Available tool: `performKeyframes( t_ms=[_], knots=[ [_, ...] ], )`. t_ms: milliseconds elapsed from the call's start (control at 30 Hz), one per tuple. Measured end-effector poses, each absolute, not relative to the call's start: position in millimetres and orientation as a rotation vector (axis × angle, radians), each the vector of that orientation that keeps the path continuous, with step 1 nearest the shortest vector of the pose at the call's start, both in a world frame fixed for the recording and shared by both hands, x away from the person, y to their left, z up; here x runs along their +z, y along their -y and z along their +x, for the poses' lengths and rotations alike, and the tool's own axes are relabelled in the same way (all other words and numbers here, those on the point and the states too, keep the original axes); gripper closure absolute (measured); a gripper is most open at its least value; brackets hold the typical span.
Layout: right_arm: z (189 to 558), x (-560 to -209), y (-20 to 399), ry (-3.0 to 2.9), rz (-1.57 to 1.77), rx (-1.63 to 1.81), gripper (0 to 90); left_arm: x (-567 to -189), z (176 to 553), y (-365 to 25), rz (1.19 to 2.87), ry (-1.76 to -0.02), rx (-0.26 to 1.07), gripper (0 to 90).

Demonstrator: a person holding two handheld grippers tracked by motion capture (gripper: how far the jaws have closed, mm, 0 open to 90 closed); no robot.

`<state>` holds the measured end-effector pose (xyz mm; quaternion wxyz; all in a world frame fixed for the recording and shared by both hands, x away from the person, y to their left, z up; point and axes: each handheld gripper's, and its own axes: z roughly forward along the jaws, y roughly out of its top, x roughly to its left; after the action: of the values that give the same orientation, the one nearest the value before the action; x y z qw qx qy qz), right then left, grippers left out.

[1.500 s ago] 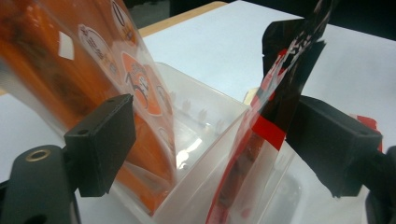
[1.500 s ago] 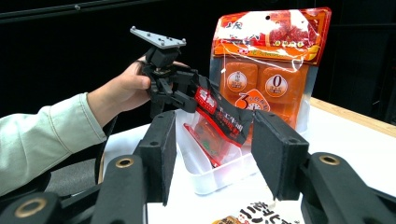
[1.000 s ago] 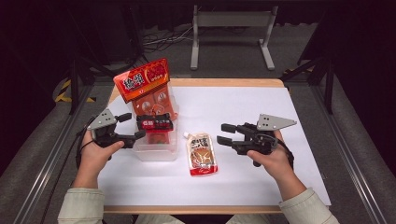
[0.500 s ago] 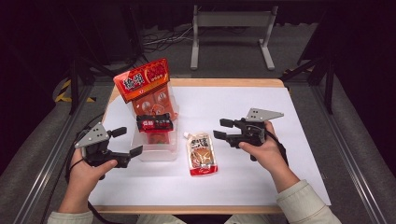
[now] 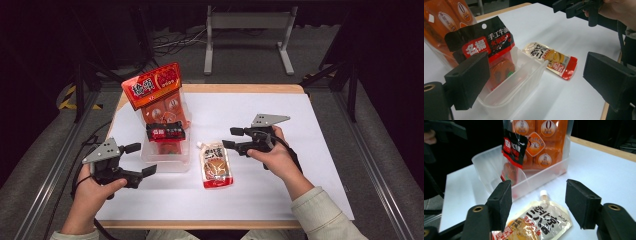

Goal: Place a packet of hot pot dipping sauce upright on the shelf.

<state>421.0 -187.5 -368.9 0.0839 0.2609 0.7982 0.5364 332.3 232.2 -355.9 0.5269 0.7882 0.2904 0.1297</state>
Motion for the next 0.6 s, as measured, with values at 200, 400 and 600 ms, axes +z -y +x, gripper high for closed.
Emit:
performKeyframes(
  t_ms=[200, 400, 600],
  knots=[
    [430, -380, 179, -2.419, 0.790, 1.512, 34.7, -354, 332, -235, 1.889, -0.709, 0.324, 7.8],
    [440, -392, 171, -2.420, 0.786, 1.468, 35.1, -354, 332, -236, 1.880, -0.723, 0.333, 8.1],
    [450, -404, 166, -2.473, 0.858, 1.426, 38.9, -357, 331, -235, 1.875, -0.730, 0.343, 8.3]
  ],
)
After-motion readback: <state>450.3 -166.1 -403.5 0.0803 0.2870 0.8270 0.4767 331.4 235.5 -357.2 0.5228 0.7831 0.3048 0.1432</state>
